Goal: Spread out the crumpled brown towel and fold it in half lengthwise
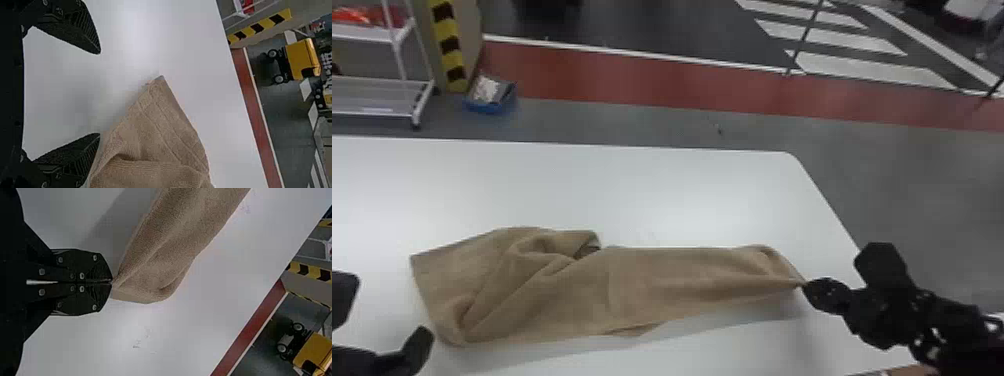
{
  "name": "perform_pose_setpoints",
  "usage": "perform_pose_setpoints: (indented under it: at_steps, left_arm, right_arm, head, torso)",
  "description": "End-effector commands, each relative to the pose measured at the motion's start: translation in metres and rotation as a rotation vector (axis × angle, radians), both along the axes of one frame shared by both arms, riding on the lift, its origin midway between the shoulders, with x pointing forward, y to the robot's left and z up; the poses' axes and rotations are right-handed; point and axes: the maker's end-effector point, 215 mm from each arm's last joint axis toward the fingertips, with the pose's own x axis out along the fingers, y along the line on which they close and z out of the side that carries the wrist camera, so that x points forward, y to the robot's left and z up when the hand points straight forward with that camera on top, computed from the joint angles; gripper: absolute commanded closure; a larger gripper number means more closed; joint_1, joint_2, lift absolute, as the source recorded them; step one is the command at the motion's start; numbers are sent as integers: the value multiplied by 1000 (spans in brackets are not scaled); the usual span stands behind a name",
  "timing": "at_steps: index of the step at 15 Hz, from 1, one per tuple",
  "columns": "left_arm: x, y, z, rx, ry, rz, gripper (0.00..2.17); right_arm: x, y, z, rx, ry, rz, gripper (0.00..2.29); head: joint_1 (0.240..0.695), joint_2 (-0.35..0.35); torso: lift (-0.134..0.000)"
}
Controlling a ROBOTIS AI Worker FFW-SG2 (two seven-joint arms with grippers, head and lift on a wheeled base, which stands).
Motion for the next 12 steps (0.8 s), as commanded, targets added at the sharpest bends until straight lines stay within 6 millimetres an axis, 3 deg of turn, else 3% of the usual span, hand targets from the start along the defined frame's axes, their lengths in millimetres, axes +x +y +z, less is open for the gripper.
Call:
perform_pose_setpoints:
  at_steps: [1,4,7,10,12]
  left_arm:
    - [18,11,19,42,-72,-27,154]
    - [37,-17,30,-47,-85,-105,215]
    - [76,-36,28,-52,-89,-134,215]
    - [107,-32,1,-47,-39,-126,269]
    - [115,-24,-10,-45,-15,-112,269]
  right_arm:
    - [10,-4,2,6,-9,-13,1328]
    - [14,-1,2,5,-7,-12,1328]
    - [9,-2,-4,10,7,-20,1328]
    - [-3,-10,-9,2,22,-33,1328]
    - [-9,-15,-11,0,28,-39,1328]
  head:
    - [695,-258]
    - [695,-246]
    - [695,-262]
    - [695,-273]
    - [695,-272]
  torso:
    - [-123]
    - [-123]
    - [-123]
    - [-123]
    - [-123]
